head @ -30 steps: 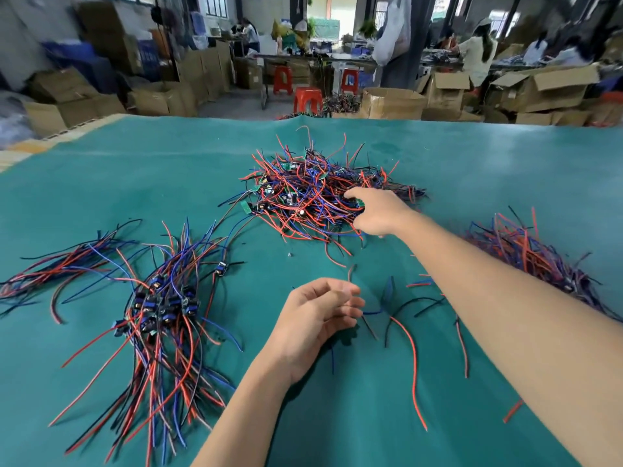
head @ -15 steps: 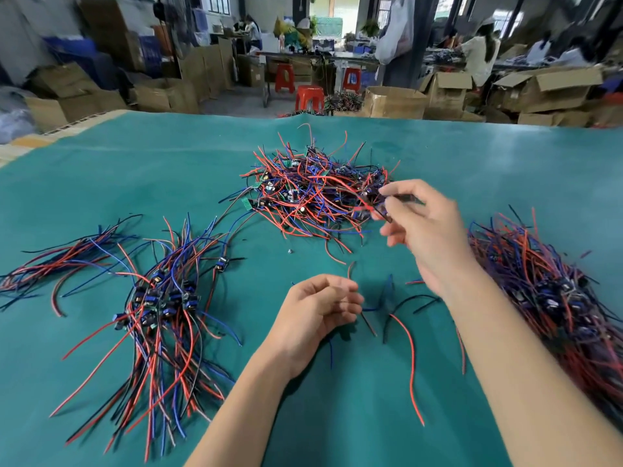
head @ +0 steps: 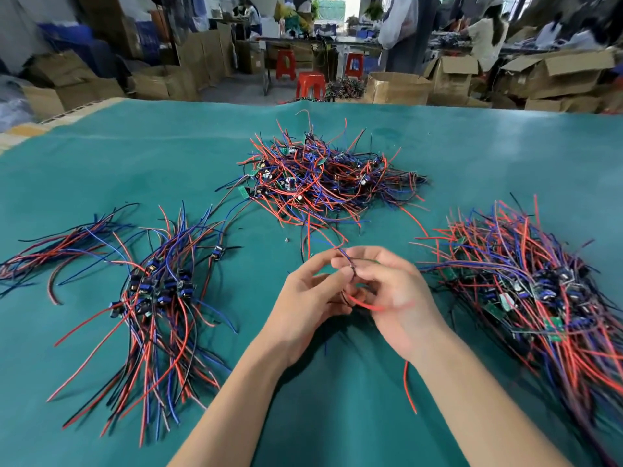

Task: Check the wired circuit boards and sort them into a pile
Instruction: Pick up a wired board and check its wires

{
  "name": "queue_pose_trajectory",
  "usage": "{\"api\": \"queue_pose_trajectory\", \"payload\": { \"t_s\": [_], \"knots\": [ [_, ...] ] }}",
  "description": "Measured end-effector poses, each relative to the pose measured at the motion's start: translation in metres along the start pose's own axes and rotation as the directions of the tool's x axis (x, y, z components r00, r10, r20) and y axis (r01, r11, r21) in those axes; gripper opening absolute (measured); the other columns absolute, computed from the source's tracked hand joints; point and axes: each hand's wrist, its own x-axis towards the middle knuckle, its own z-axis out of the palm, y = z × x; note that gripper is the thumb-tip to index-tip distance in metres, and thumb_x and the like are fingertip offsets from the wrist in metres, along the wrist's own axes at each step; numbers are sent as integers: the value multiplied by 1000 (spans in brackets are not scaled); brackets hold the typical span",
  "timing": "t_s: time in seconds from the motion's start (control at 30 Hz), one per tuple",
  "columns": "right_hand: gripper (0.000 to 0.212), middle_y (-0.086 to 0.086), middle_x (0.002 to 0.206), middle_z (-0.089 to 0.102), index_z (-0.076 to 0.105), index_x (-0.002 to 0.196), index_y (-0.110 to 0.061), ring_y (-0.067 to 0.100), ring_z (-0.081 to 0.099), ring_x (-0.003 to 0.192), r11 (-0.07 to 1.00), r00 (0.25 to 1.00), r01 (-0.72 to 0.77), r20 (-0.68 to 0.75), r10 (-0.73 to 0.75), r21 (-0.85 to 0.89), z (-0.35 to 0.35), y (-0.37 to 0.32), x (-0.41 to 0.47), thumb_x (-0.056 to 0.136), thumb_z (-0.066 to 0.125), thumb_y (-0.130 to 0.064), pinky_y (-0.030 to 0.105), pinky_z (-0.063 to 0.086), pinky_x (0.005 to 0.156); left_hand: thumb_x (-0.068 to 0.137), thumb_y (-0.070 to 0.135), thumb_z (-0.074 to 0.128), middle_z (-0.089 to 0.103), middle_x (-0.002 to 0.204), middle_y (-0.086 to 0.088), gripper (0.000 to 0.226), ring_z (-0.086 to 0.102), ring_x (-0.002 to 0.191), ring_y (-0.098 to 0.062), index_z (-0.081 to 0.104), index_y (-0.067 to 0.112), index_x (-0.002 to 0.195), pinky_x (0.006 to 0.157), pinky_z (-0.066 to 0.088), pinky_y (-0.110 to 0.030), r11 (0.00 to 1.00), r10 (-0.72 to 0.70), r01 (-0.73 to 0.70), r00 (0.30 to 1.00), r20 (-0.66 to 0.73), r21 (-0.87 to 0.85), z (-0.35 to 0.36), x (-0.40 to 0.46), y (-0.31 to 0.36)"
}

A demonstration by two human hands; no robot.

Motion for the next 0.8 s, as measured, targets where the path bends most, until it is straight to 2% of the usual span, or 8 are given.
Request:
{"api": "queue_pose_trajectory", "payload": {
  "t_s": [0.13, 0.2, 0.3, 0.4, 0.47, 0.57, 0.7, 0.8],
  "knots": [
    [39, 20, 91, 73, 61, 107, -1, 27, 56, 59, 999, 1000, 25, -3, -25, 35, -3, 1, 1, 79, 44, 20, 31, 46, 50, 91, 9, 67, 65, 77, -8, 25, 57, 66, -18, 66, 8, 117, 66, 51, -26, 999, 38, -38, 999, 20, 26, -1, -1, -2],
    [40, 21, 89, 72, 61, 110, -1, 28, 60, 62, 998, 1000, 21, -23, -20, 65, -4, 1, 2, 80, 46, 21, 33, 49, 51, 89, 8, 69, 68, 80, -8, 26, 60, 66, -17, 67, 3, 114, 64, 51, -24, 999, 40, -40, 999, 4, 34, -3, -1, -4],
    [36, 20, 88, 74, 65, 112, -4, 27, 67, 67, 999, 999, 32, -38, -31, 32, -5, 0, 1, 79, 65, 11, 33, 53, 55, 87, 7, 71, 68, 83, -9, 18, 62, 64, -15, 71, 2, 104, 58, 50, -21, 997, 41, -38, 998, -39, 61, -4, 0, -6],
    [40, 18, 89, 76, 69, 112, -8, 25, 71, 73, 995, 995, 66, -67, -71, -73, -7, -1, 0, 75, 77, 1, 31, 57, 63, 85, 5, 74, 66, 82, -11, 12, 57, 58, -14, 71, 4, 96, 47, 41, -19, 996, 37, -32, 998, -53, 85, -4, 0, -7],
    [28, 16, 91, 78, 74, 104, -10, 21, 71, 79, 978, 986, 93, -120, -116, -184, -9, -1, 0, 79, 78, 0, 28, 53, 68, 85, 4, 74, 65, 77, -9, 10, 54, 53, -13, 68, 3, 93, 42, 36, -18, 996, 16, -12, 999, -51, 85, -3, 0, -6],
    [16, 7, 82, 78, 77, 89, -15, 10, 69, 73, 939, 959, 175, -164, -231, -297, -11, 0, 0, 80, 81, -2, 19, 49, 64, 85, 5, 74, 64, 74, -8, 13, 50, 47, -12, 62, 6, 90, 38, 31, -18, 994, 9, -4, 999, -48, 110, -2, 0, -4],
    [17, 1, 80, 78, 77, 85, -18, 11, 70, 71, 831, 910, 318, -98, -402, -456, -10, 2, 1, 82, 81, -2, 18, 52, 68, 80, 14, 73, 66, 74, -8, 17, 45, 42, -13, 57, 12, 86, 39, 25, -18, 990, -15, 19, 999, -31, 138, -2, -1, 1],
    [18, 1, 80, 78, 77, 88, -21, 12, 72, 71, 802, 898, 355, -65, -436, -480, -9, 3, 0, 83, 80, -4, 19, 54, 68, 90, 19, 69, 64, 71, -8, 20, 44, 42, -13, 54, 13, 80, 38, 24, -17, 989, -43, 46, 999, -24, 144, -2, -2, 2]
  ]
}}
